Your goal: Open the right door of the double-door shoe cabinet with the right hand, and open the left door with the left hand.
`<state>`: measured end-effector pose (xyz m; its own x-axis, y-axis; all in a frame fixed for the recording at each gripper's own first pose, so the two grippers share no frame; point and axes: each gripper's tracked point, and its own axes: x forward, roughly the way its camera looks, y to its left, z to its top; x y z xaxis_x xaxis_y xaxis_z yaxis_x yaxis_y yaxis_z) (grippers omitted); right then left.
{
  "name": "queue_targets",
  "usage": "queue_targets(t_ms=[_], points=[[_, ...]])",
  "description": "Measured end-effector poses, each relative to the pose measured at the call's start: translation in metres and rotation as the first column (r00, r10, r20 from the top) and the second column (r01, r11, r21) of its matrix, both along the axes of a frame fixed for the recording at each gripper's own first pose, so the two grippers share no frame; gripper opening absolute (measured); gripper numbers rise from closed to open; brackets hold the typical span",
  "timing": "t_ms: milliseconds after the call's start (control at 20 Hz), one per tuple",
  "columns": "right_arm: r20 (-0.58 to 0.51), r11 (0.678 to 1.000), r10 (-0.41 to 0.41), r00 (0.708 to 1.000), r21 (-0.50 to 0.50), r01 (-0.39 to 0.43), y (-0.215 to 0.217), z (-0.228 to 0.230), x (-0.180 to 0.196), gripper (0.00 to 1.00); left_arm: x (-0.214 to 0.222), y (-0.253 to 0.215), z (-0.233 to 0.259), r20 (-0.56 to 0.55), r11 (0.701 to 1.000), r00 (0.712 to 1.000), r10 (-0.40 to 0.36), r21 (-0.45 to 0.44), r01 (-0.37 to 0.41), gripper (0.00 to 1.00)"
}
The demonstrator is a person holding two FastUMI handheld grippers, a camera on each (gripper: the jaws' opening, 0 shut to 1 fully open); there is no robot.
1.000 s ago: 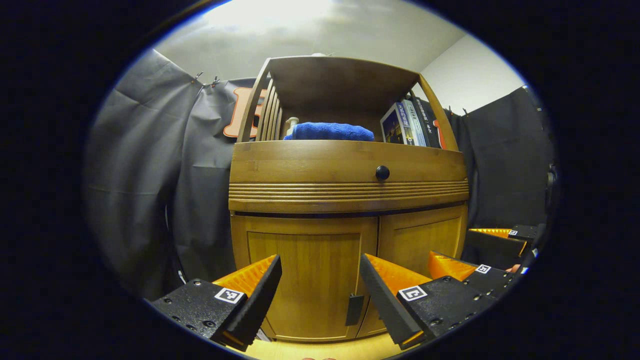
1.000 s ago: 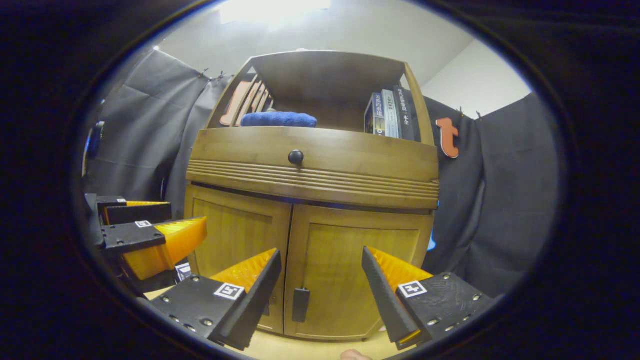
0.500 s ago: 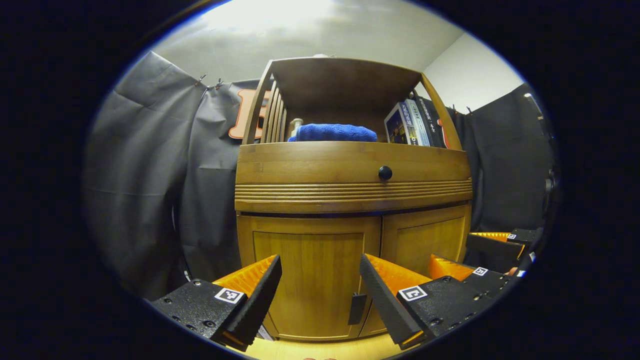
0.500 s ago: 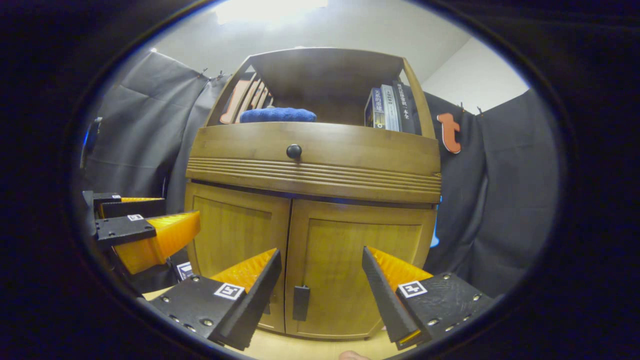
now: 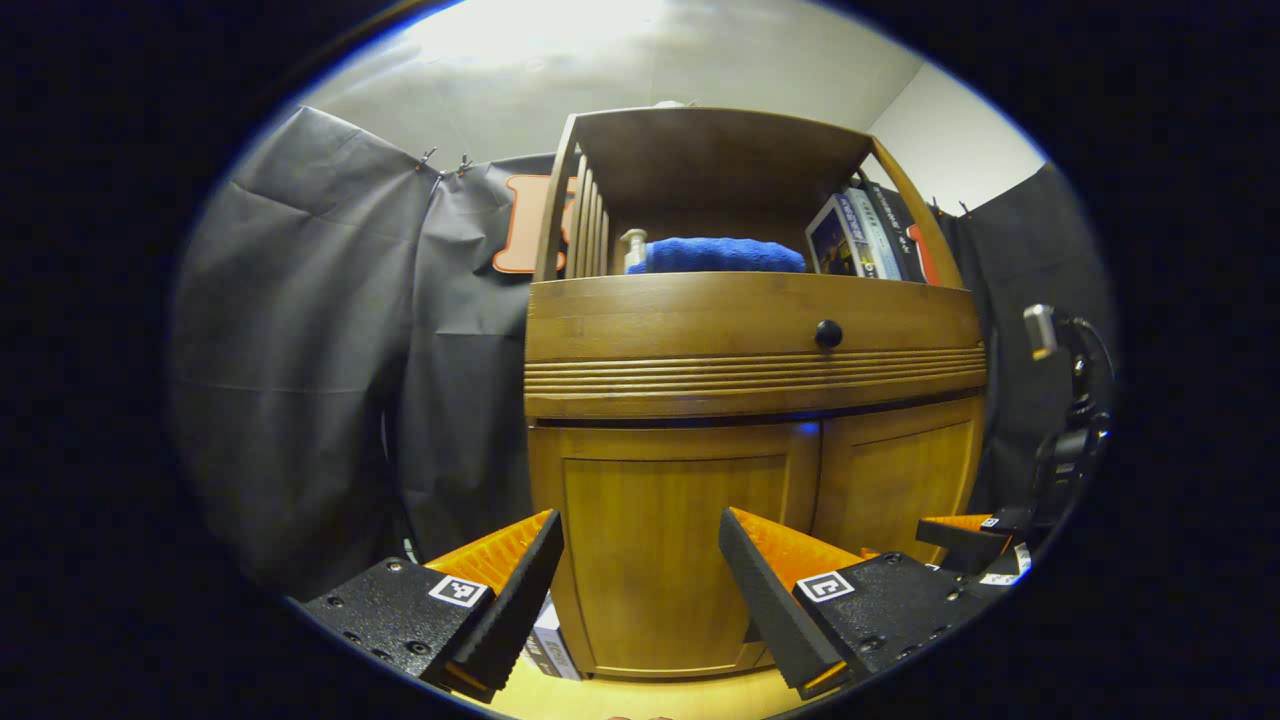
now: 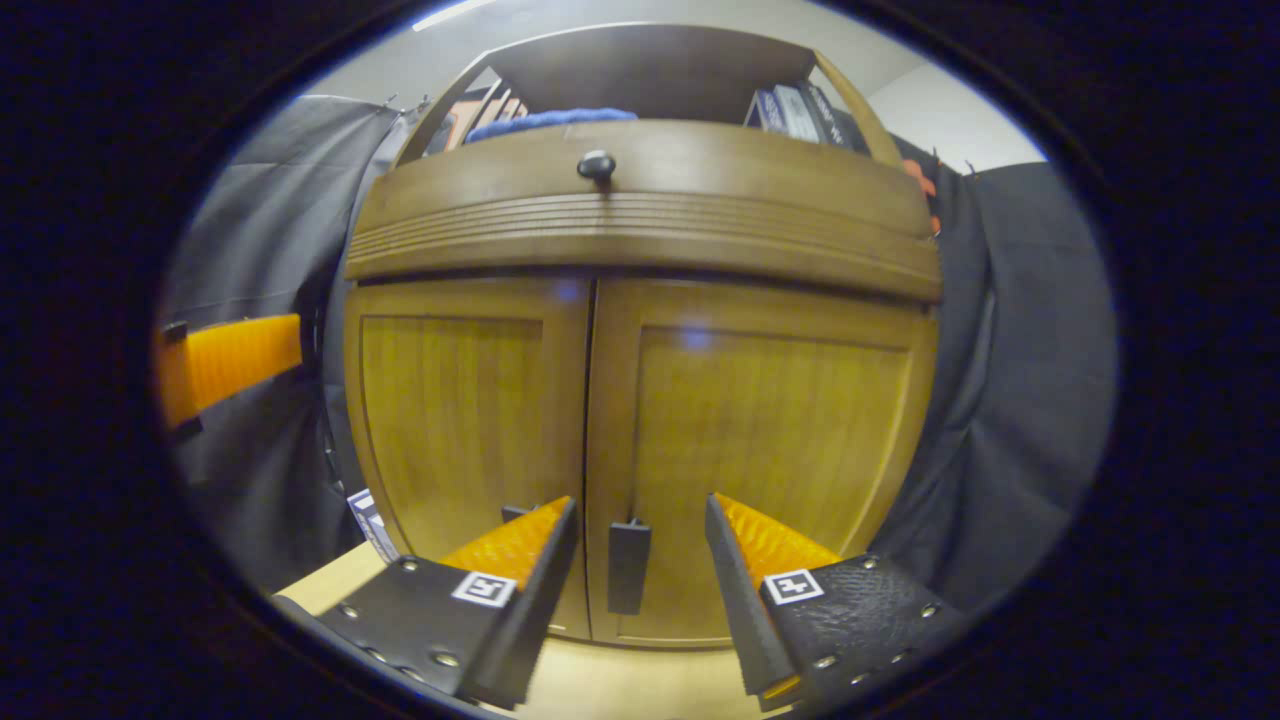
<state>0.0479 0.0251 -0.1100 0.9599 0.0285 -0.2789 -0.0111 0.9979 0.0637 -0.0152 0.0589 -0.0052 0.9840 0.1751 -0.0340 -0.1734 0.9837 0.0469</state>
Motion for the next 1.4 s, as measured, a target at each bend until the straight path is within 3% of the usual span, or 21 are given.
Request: queue_targets(t_ms=[100, 450, 500, 550, 600, 700, 1050, 1400], points=[[-0.044, 1.0, 0.004, 0.999, 0.012, -0.003, 0.006, -0.019, 0.01, 0.62, -0.005, 0.016, -0.004, -0.014, 0.999, 0.999, 0.038, 0.013, -0.038, 0.97], [-0.13, 0.999, -0.017, 0.991, 0.038, 0.022, 0.009, -0.057, 0.04, 0.6, -0.022, 0.063, -0.009, -0.036, 0.988, 0.988, 0.152, 0.039, -0.15, 0.97], [-0.141, 0.998, -0.03, 0.99, 0.041, 0.036, 0.011, -0.061, 0.038, 0.38, -0.024, 0.066, -0.008, -0.036, 0.986, 0.986, 0.161, 0.043, -0.159, 0.97], [-0.138, 0.997, -0.045, 0.989, 0.053, 0.053, 0.008, -0.069, 0.042, 0.46, -0.025, 0.069, -0.008, -0.035, 0.985, 0.985, 0.167, 0.046, -0.165, 0.98], [-0.136, 0.994, -0.067, 0.988, 0.071, 0.078, 0.008, -0.063, 0.037, 0.3, -0.026, 0.07, -0.008, -0.036, 0.985, 0.985, 0.169, 0.047, -0.167, 0.98], [-0.13, 0.993, -0.088, 0.988, 0.067, 0.097, 0.004, -0.061, 0.036, 0.24, -0.028, 0.07, -0.009, -0.038, 0.986, 0.986, 0.165, 0.042, -0.164, 0.98], [-0.119, 0.984, -0.149, 0.982, 0.075, 0.159, -0.004, -0.053, -0.001, 0.26, -0.035, 0.059, -0.005, -0.032, 0.99, 0.991, 0.129, 0.062, -0.127, 0.98], [-0.138, 0.971, -0.205, 0.969, 0.096, 0.219, -0.027, -0.046, -0.057, 0.26, -0.036, 0.022, -0.007, -0.034, 0.999, 0.999, 0.022, 0.034, -0.021, 0.98]])
